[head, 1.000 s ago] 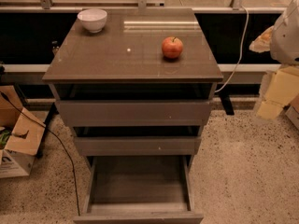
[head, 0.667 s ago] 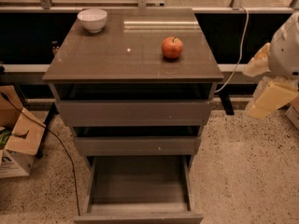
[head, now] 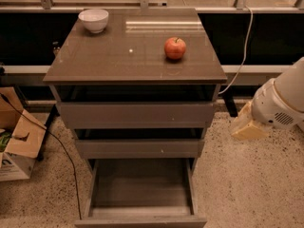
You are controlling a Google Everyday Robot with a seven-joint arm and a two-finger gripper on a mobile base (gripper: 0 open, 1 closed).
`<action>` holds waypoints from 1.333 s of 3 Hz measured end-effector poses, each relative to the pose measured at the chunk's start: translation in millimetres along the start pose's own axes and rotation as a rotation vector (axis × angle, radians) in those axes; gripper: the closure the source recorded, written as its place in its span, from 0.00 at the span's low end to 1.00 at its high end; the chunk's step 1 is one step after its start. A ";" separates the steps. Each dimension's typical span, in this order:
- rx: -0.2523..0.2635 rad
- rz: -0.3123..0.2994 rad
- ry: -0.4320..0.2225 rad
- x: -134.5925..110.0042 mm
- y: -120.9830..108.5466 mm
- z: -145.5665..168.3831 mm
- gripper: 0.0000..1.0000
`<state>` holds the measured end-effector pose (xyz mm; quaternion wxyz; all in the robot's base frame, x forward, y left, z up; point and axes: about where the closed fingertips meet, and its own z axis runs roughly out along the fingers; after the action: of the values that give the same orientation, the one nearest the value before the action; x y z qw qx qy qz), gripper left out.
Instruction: Close bottom drawer
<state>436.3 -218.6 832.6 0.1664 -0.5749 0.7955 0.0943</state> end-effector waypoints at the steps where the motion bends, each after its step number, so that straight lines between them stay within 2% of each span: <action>1: 0.014 -0.011 0.006 -4.1 0.7 -7.2 1.00; 2: -0.011 0.014 -0.010 2.2 8.2 18.9 1.00; 4: -0.115 0.121 -0.104 32.9 26.7 110.3 1.00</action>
Offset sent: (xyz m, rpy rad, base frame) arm -0.0135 0.0123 -0.0626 0.0488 0.0552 -0.0329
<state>418.9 -201.4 717.0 0.1681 -0.5288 0.8124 0.1792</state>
